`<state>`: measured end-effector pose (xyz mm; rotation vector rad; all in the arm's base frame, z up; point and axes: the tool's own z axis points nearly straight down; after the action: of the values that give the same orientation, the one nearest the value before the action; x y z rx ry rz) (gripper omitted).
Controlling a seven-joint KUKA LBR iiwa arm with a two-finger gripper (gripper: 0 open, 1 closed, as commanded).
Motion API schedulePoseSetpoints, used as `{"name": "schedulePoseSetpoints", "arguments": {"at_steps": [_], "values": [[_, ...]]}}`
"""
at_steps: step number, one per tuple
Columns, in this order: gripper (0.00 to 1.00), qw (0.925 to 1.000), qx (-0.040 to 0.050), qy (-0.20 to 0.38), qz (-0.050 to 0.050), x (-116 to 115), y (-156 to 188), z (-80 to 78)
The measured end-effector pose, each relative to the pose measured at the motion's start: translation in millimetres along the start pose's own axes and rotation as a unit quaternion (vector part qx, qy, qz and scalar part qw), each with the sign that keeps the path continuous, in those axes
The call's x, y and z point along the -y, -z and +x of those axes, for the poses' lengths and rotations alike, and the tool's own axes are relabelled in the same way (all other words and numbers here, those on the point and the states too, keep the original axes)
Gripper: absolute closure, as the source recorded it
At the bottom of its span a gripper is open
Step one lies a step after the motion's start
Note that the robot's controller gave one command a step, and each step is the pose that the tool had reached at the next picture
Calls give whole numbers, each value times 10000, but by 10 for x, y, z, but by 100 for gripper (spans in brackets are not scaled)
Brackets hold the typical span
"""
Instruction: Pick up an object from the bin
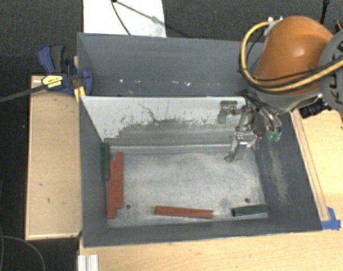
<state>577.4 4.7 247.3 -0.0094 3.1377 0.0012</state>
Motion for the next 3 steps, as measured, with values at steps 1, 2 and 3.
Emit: {"name": "schedulePoseSetpoints", "arguments": {"at_steps": [1, 2, 3], "values": [[0, 10000, -50, -12, -6, -300, -630, 364], [0, 9999, -41, 141, 16, 758, -1483, 395], [0, 9863, -29, 1647, 5, 1181, -1313, 782]]}}
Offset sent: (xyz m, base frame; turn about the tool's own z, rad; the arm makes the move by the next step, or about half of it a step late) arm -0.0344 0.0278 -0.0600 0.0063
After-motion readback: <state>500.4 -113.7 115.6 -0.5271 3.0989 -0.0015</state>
